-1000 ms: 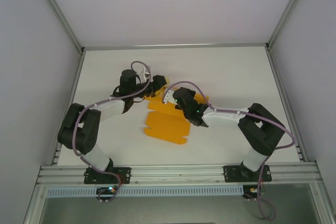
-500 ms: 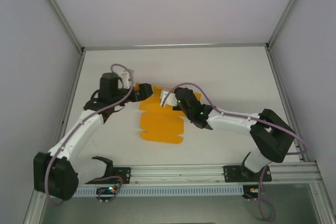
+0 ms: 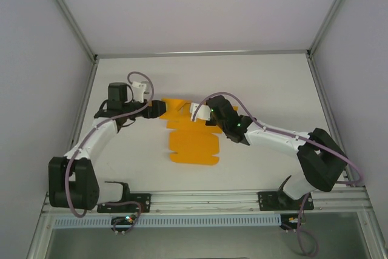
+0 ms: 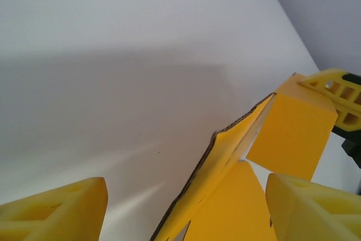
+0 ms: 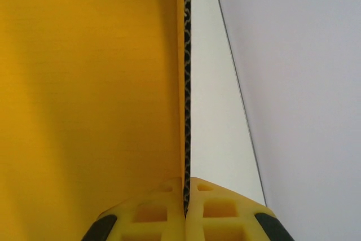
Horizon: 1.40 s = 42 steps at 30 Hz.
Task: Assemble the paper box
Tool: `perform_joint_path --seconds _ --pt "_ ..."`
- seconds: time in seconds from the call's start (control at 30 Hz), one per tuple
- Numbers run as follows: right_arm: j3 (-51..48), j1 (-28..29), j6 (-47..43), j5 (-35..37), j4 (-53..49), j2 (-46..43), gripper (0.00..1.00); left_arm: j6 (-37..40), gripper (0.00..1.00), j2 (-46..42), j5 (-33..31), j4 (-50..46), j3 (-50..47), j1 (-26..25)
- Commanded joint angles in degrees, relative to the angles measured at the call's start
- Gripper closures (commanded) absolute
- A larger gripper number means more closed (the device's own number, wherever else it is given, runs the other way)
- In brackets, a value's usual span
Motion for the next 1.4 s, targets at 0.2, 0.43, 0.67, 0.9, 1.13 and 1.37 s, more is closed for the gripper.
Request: perform_joint_path --seconds 0.2,0.43,0.67,0.9,1.13,1.37 --pt "4.08 -1.84 0.03 -5.02 -6.33 -1.08 1.0 13.44 0.64 9.49 13.81 0.65 7.66 -0.37" --pt "5.87 -4.05 1.68 -7.38 -14.44 -1.71 0.9 19.06 1.0 6.23 15.29 5.01 3.76 -0.6" --pt "7.98 -6.2 0.97 -8.23 -21.23 -1.07 0.83 28.39 1.0 1.85 21.33 2.58 1.15 -0.51" --pt "7.58 -7.52 -0.53 -6.97 -18.4 -1.03 0.99 30.27 1.0 1.6 19.68 -0.38 1.81 -0.5" --pt "4.06 -4.93 -5.51 9.23 -2.79 0.61 1.0 13.19 0.0 3.27 -6.52 4.18 2.66 -0.32" --pt "0.87 -1.92 -11.54 24.43 12.35 7.64 1.0 2.08 0.0 2.25 -18.81 1.83 -1.74 -0.94"
